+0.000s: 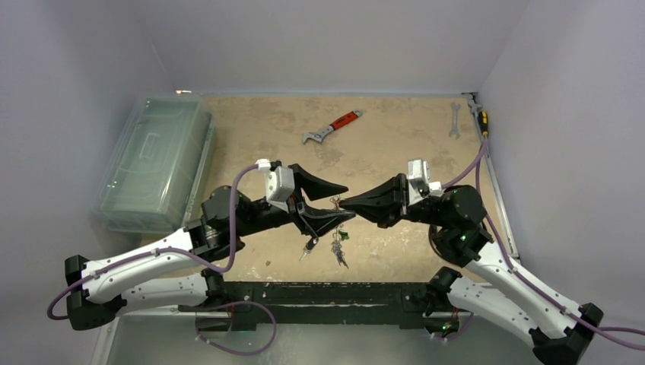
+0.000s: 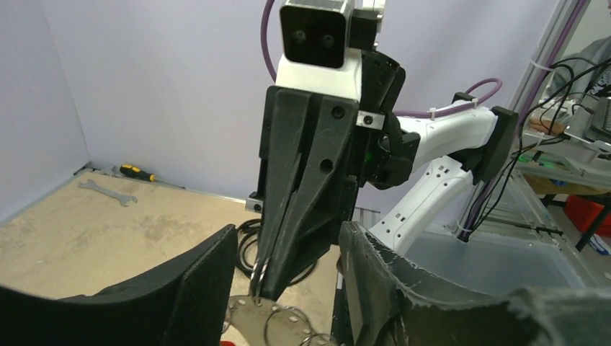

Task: Put the keys on the keyring

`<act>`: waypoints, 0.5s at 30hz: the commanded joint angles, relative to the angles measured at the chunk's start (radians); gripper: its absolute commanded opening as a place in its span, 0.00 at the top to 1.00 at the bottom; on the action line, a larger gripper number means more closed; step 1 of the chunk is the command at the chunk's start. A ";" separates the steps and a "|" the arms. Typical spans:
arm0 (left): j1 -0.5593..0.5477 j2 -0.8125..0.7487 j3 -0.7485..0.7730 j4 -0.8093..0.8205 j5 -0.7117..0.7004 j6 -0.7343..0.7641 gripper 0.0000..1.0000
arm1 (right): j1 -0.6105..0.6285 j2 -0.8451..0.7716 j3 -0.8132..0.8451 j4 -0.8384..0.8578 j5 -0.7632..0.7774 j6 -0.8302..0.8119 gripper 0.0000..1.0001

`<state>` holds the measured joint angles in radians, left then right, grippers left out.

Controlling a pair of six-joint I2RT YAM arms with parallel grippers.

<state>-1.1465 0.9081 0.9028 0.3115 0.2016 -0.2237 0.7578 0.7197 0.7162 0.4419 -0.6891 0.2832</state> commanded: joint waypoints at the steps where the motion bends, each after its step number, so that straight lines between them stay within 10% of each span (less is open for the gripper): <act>1: -0.004 -0.003 0.047 0.010 -0.006 0.002 0.42 | -0.002 -0.005 -0.005 -0.028 0.071 -0.074 1.00; 15: -0.004 -0.088 0.071 -0.163 -0.468 0.066 0.13 | -0.001 -0.031 0.002 -0.171 0.204 -0.205 1.00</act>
<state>-1.1469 0.8688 0.9497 0.2119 -0.0269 -0.2146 0.7578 0.7181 0.6971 0.2806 -0.5518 0.1421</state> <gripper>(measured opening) 0.860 0.007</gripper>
